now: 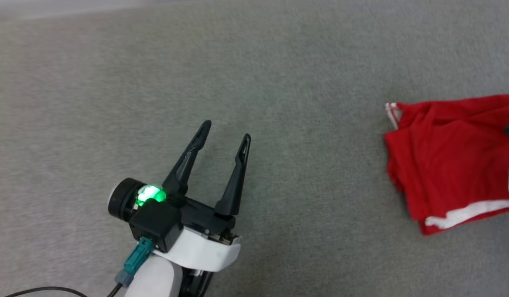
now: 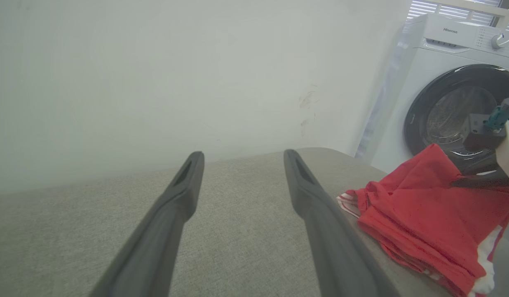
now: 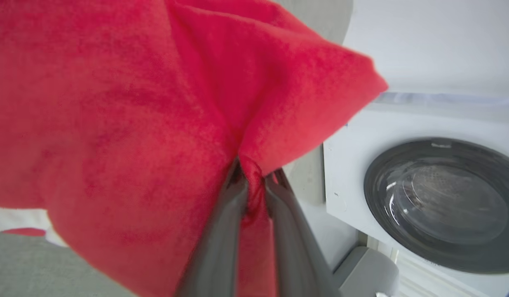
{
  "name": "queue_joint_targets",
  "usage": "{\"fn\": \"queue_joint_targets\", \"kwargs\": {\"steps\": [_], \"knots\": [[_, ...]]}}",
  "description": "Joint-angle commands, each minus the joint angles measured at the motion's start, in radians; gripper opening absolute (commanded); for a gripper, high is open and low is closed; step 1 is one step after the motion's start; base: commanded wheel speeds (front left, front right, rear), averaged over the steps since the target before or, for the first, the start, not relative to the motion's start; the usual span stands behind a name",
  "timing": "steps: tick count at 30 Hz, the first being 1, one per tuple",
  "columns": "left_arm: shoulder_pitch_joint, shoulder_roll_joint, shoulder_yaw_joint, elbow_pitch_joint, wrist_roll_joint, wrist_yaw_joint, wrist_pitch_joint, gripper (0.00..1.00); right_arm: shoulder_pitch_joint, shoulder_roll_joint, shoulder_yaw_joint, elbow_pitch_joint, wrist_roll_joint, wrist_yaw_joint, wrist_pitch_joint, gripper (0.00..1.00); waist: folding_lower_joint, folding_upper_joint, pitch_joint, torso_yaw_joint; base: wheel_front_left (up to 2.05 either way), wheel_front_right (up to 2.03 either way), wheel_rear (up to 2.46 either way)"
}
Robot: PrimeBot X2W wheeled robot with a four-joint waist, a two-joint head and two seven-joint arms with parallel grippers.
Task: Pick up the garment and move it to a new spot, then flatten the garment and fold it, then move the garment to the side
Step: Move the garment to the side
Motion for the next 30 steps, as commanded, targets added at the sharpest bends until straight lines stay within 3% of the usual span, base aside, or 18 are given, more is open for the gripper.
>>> {"fn": "queue_joint_targets", "kwargs": {"steps": [1,11,21,22,30], "knots": [[-0.023,0.017,-0.005,-0.004,0.008,-0.002,-0.002,1.00,-0.030,-0.005,-0.032,0.038,-0.001,-0.002,-0.037,0.00,-0.0001,0.0000,0.104,-0.087,0.00,0.00,0.00],[-0.085,0.106,-0.071,-0.028,0.015,-0.002,-0.002,1.00,-0.111,-0.023,-0.129,0.316,-0.045,-0.002,-0.211,0.00,-0.0001,0.0000,0.193,-0.115,0.00,0.00,0.00],[-0.106,0.138,-0.071,-0.068,0.019,-0.002,-0.002,1.00,-0.169,0.003,-0.237,0.495,-0.114,-0.002,-0.362,0.00,-0.0001,0.0000,0.245,-0.100,0.00,0.00,0.00],[-0.107,0.136,-0.070,-0.064,0.017,-0.002,-0.002,1.00,-0.176,0.034,-0.274,0.517,-0.132,-0.002,-0.382,1.00,-0.0001,0.0000,0.244,-0.095,0.00,0.00,0.00],[-0.087,0.094,-0.040,-0.048,-0.014,-0.002,-0.002,1.00,-0.193,0.088,-0.331,0.458,-0.176,-0.002,-0.420,1.00,-0.0001,0.0000,0.155,-0.073,0.00,0.00,0.00]]}}
